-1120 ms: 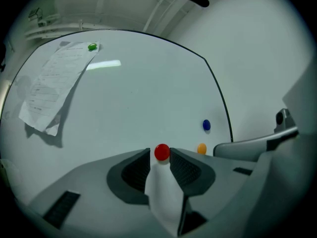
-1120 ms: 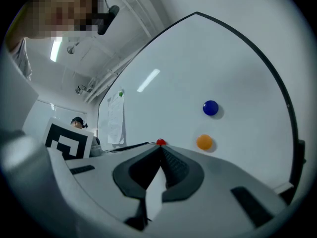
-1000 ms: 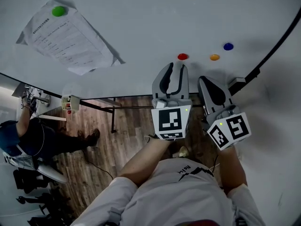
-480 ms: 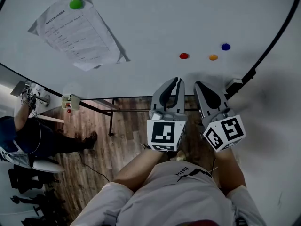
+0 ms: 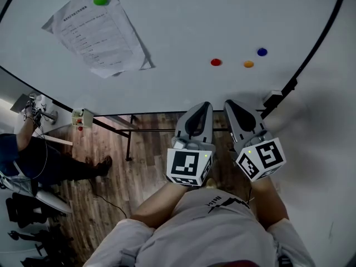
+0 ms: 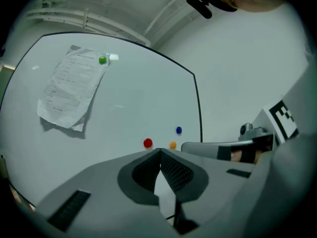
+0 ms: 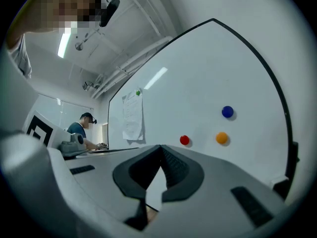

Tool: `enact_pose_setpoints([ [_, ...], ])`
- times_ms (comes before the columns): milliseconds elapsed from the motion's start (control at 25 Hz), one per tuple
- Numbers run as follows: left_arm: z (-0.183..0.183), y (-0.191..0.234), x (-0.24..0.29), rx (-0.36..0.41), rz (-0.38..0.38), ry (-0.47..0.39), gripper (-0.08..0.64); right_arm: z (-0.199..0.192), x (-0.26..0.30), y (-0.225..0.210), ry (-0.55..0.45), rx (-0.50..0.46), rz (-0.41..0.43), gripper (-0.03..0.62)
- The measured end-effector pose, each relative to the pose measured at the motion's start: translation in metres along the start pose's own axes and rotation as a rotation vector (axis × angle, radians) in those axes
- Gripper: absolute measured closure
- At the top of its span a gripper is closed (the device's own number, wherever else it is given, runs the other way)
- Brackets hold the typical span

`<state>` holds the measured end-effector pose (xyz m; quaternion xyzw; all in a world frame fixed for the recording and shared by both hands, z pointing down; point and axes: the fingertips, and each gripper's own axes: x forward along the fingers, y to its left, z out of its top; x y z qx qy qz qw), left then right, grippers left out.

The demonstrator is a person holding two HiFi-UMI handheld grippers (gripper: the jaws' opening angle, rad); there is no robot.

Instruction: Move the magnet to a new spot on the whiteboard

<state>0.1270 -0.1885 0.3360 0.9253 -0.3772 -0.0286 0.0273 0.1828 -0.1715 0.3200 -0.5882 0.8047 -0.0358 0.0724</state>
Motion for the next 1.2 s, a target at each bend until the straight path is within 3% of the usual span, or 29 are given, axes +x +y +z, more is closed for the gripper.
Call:
enact_pose_setpoints([
  [1200,-0.005,-0.016,-0.036,-0.006,0.022,-0.002,0.548,-0.013,-0.024,0.03,0.031,-0.014,0.036,0.58],
])
